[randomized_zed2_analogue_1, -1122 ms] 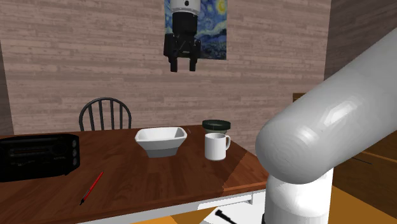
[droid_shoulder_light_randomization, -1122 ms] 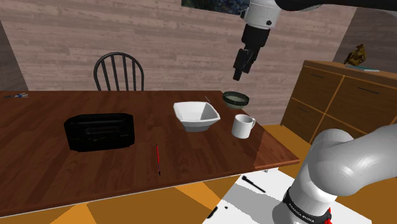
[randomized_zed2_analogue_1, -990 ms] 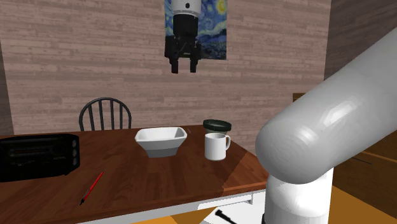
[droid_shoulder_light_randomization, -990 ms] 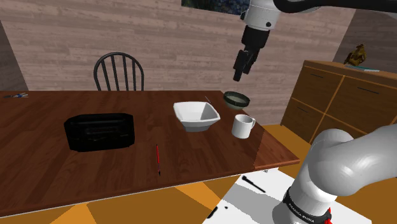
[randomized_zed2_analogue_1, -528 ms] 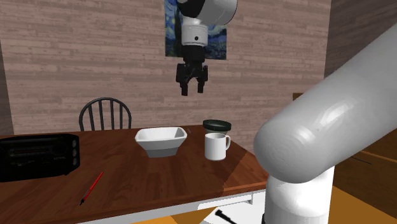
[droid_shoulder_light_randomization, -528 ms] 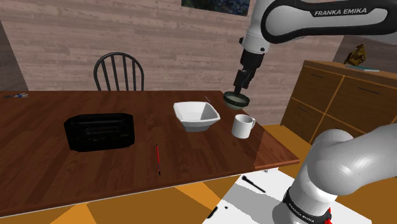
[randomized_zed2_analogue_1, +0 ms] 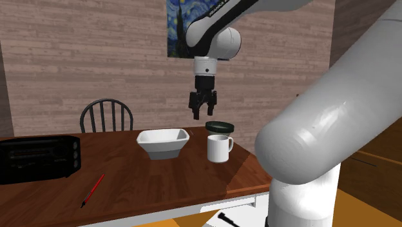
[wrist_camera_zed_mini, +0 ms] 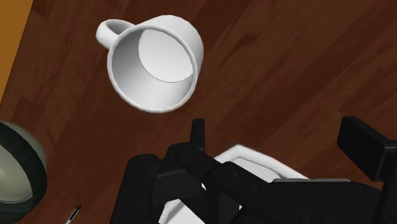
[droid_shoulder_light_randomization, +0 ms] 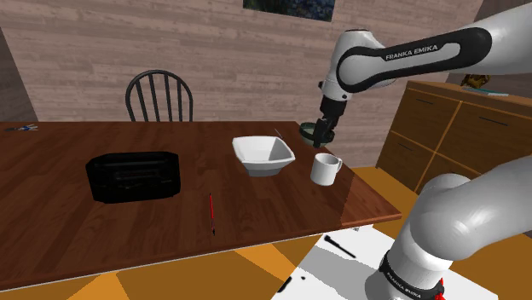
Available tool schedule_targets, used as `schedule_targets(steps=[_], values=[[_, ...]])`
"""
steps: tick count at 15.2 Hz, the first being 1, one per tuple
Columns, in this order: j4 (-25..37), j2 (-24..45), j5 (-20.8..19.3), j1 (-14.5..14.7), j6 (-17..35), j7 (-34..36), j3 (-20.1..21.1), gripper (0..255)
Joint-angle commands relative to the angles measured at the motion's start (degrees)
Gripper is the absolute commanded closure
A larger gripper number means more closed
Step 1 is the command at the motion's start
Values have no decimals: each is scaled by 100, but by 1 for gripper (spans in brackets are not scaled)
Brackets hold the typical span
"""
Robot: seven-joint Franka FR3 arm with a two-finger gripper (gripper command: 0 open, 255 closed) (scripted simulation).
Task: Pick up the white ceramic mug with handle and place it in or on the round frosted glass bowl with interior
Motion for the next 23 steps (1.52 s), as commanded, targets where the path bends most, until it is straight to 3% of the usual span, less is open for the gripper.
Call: schedule_targets(steps=[1,8,16,23], values=[[-154,182,-47,-59,286,-134,-179,0],[-396,1279,-97,-192,1406,-710,-885,0],[-670,1791,-50,-151,2176,-795,-1031,0],[-670,1791,-50,-151,2176,-795,-1030,0]])
